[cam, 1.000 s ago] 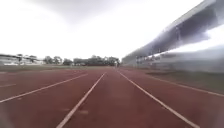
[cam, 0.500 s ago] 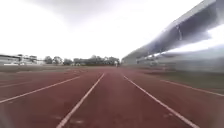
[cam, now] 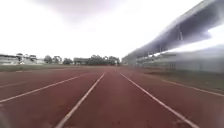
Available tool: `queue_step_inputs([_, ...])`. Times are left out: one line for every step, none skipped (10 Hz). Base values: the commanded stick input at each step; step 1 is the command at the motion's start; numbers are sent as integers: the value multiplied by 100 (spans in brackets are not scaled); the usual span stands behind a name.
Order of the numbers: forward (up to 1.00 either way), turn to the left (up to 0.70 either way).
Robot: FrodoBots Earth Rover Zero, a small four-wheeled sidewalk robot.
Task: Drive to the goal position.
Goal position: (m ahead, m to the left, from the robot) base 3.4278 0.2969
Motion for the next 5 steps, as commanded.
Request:
queue_step_inputs([45, 0])
queue_step_inputs([45, 0])
queue_step_inputs([45, 0])
queue_step_inputs([45, 0])
queue_step_inputs([45, 0])
